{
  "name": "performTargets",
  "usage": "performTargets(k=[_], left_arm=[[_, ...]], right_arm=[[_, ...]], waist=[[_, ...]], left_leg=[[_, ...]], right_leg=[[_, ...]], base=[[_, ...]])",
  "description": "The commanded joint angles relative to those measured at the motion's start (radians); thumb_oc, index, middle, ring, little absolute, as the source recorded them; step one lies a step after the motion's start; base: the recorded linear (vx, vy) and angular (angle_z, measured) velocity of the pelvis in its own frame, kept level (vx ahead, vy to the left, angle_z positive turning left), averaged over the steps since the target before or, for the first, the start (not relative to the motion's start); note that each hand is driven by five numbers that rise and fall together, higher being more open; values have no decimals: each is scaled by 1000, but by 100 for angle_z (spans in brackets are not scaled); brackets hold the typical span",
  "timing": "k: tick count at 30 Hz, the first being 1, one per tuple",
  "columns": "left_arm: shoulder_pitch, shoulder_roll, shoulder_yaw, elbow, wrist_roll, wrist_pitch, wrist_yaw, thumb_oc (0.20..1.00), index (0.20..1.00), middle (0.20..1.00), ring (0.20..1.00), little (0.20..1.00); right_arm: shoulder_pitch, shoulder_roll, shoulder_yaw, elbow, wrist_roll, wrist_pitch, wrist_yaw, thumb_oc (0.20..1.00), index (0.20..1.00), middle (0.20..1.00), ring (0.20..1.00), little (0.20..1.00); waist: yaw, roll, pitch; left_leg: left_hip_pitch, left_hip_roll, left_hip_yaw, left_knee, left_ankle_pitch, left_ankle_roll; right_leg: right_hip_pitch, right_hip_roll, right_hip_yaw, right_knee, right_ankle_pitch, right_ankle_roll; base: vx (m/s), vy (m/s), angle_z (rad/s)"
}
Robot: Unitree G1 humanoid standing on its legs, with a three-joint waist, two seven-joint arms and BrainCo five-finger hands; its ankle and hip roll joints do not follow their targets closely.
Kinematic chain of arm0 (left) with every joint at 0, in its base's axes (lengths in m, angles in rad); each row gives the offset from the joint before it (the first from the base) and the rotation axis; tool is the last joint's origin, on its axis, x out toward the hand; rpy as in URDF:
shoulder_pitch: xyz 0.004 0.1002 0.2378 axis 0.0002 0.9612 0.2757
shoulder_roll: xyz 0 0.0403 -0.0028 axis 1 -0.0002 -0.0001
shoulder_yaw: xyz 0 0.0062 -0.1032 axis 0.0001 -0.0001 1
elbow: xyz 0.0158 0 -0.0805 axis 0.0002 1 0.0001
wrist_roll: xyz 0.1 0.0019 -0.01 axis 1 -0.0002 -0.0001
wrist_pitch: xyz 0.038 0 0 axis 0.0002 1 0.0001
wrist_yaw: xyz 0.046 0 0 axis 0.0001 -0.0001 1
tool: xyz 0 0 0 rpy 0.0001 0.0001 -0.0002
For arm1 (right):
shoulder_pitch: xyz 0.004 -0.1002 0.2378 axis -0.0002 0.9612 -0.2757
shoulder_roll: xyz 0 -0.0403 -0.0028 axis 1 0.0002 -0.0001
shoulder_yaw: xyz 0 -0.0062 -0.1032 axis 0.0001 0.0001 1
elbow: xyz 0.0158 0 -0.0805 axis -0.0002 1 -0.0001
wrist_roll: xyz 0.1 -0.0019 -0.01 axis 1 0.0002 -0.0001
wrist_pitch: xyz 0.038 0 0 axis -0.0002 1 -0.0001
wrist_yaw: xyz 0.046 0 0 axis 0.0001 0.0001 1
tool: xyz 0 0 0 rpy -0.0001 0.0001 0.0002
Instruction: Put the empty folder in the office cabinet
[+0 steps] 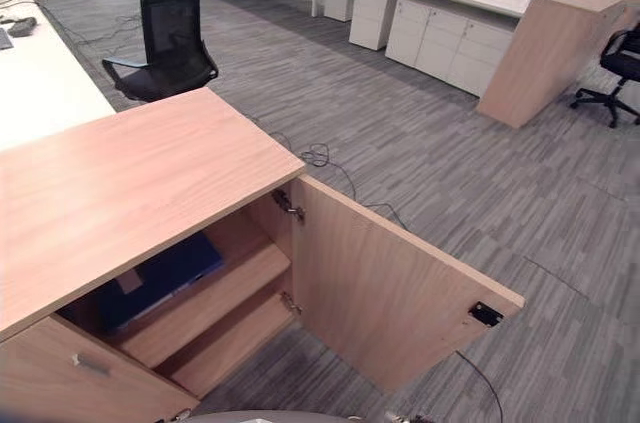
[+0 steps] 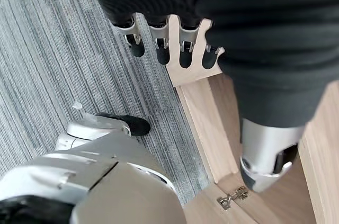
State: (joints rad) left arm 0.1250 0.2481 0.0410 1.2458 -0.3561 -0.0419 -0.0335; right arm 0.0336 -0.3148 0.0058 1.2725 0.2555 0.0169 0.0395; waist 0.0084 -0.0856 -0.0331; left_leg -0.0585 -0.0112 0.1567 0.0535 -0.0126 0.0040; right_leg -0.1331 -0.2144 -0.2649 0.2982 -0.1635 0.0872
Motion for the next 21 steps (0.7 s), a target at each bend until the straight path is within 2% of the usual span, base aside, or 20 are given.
performTargets(k=[1,2,3,4,5,7,9,15,18,21], left_arm=[[4,18,35,-37,46,-24,2,1000,1000,1000,1000,1000],[4,22,35,-39,42,-26,4,1000,1000,1000,1000,1000],[-4,32,27,-39,69,-23,6,1000,1000,1000,1000,1000],[-12,33,-20,-85,74,-28,1,1000,1000,1000,1000,1000],[-13,40,-44,-134,72,-32,-7,1000,1000,1000,1000,1000],[1,40,-62,-161,82,-29,-15,1000,1000,1000,1000,1000],[19,38,-80,-135,103,-27,-17,1000,1000,1000,1000,1000],[42,35,-66,-79,111,-31,-4,1000,1000,1000,1000,1000],[60,36,-55,-73,105,-36,-5,1000,1000,1000,1000,1000],[71,30,-50,-70,90,-41,-6,1000,1000,1000,1000,1000]], right_arm=[[-89,-114,-27,11,22,-23,-61,1000,1000,1000,1000,1000],[-121,-158,-46,16,23,-20,-68,1000,1000,1000,1000,1000],[-115,-264,-92,96,20,-19,-46,1000,1000,1000,1000,1000],[-152,-326,-143,230,16,-9,-66,1000,1000,1000,1000,1000],[-138,-393,-194,239,29,-9,-71,1000,1000,1000,1000,1000],[-149,-449,-235,240,45,-11,-79,1000,1000,1000,1000,1000],[-223,-538,-216,197,23,-25,-104,1000,1000,1000,1000,1000],[-339,-558,-132,62,30,-59,-121,1000,1000,1000,1000,1000],[-391,-539,-73,-37,60,-89,-114,1000,1000,1000,1000,1000],[-433,-473,4,-198,95,-127,-108,1000,1000,1000,1000,1000]], waist=[[0,-19,29],[-2,-20,31],[8,-20,35],[32,-11,37],[31,-4,41],[31,0,43],[31,-2,47],[31,-10,35],[35,-13,26],[39,-16,19]], left_leg=[[-60,-47,-14,105,-102,40],[-60,-48,-4,107,-106,45],[-56,-50,-4,110,-111,45],[-50,-61,-17,107,-117,50],[-46,-70,-19,99,-114,56],[-38,-80,-17,81,-107,59],[-31,-99,-18,59,-92,66],[-19,-111,-13,47,-86,67],[-12,-115,-12,39,-81,67],[-5,-118,-13,34,-75,66]], right_leg=[[61,-1,-78,-168,209,43],[50,-10,-75,-162,220,48],[55,-15,-84,-160,217,53],[66,-30,-115,-159,222,63],[63,-45,-128,-148,232,72],[59,-59,-138,-144,243,80],[53,-86,-148,-145,267,90],[61,-103,-159,-157,277,91],[67,-104,-163,-168,276,89],[76,-109,-169,-169,275,84]], base=[[-96,70,-35],[-83,56,-30],[-75,92,-20],[-66,126,-6],[-85,146,15],[-113,125,56],[-174,129,12],[-80,54,-3],[-22,17,-4],[-12,5,-8]])
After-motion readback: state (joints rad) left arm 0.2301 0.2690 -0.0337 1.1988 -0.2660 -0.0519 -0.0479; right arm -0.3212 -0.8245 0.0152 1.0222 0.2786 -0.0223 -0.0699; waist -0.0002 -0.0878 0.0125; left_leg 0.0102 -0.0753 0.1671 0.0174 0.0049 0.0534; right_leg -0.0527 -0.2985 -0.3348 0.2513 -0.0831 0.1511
